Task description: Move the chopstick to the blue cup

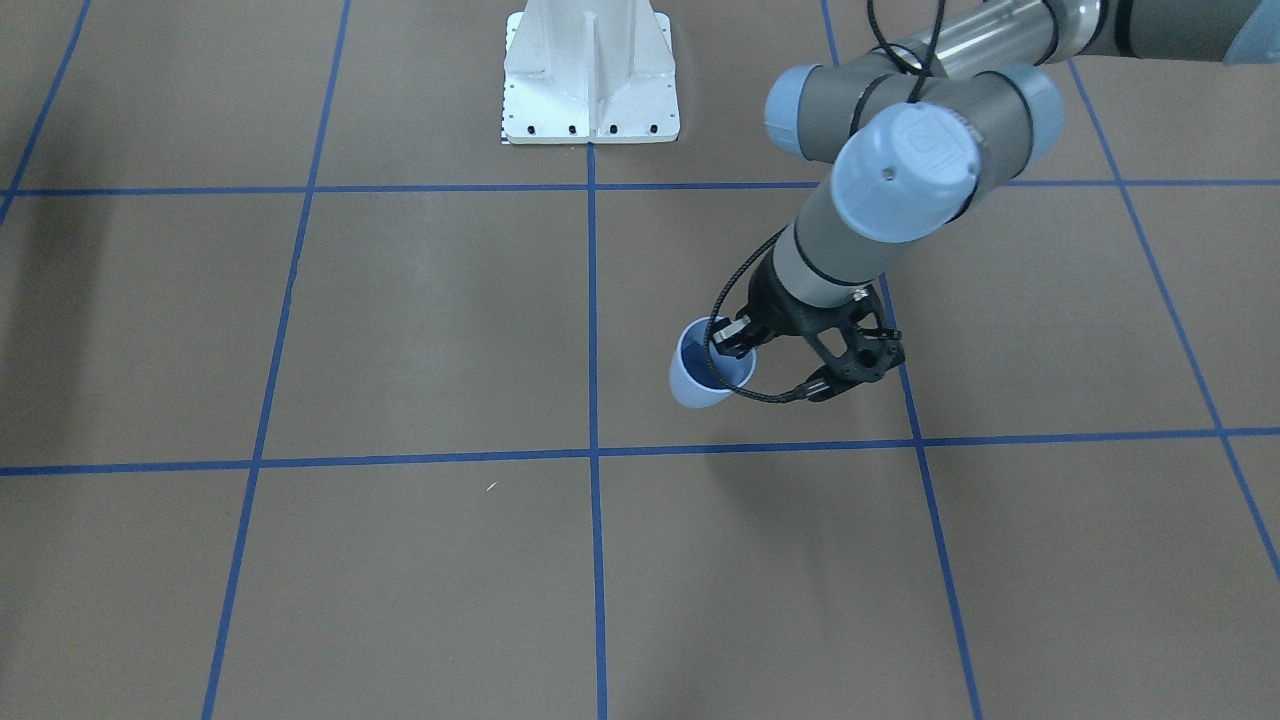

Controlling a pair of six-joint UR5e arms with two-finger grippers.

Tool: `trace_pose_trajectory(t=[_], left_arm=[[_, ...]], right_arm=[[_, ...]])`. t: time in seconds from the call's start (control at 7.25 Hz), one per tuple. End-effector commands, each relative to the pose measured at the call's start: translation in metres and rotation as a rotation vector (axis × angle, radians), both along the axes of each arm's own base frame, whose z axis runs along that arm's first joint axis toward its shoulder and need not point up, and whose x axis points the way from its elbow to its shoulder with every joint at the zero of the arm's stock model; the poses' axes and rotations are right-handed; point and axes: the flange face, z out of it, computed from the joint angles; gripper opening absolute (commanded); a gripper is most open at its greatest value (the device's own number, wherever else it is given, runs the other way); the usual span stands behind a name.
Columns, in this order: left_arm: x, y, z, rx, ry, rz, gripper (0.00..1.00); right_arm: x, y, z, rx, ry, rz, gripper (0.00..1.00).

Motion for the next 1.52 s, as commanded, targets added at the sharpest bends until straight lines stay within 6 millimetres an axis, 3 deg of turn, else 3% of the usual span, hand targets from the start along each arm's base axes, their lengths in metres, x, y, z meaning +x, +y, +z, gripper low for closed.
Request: trace_pose_trajectory(t=[0.0,0.14,0.55,0.69,0.83,0.97,1.24,1.38], left_arm=[[0.069,0.001,-0.028,-0.001,0.001,-0.041,0.00],[0.089,0.008,-0.020,0.010,-0.007,-0.050,0.00],[0.112,0.025,-0.014,0.016,-0.013,-0.016,0.00],[0.115,0.029,-0.016,0.018,-0.009,-0.008,0.07],[0.115,0.030,-0.016,0.024,-0.009,-0.005,0.67],[0.113,0.030,-0.017,0.031,-0.006,-0.004,0.96],[0.107,0.033,-0.025,0.048,0.007,-0.010,0.97],[0.090,0.033,-0.037,0.074,0.030,-0.028,0.97]], right_arm=[[0.000,0.000,-0.004,0.003,0.002,0.004,1.00],[0.000,-0.001,-0.003,0.002,0.002,0.003,1.00],[0.000,-0.001,-0.004,0.003,-0.001,0.004,1.00],[0.000,-0.001,-0.003,0.001,0.000,0.004,1.00],[0.000,-0.001,-0.003,0.000,-0.001,0.004,1.00],[0.000,-0.001,-0.003,0.002,-0.001,0.003,1.00],[0.000,-0.003,-0.006,0.008,-0.001,0.002,1.00],[0.003,-0.003,-0.006,0.024,0.011,-0.006,1.00]])
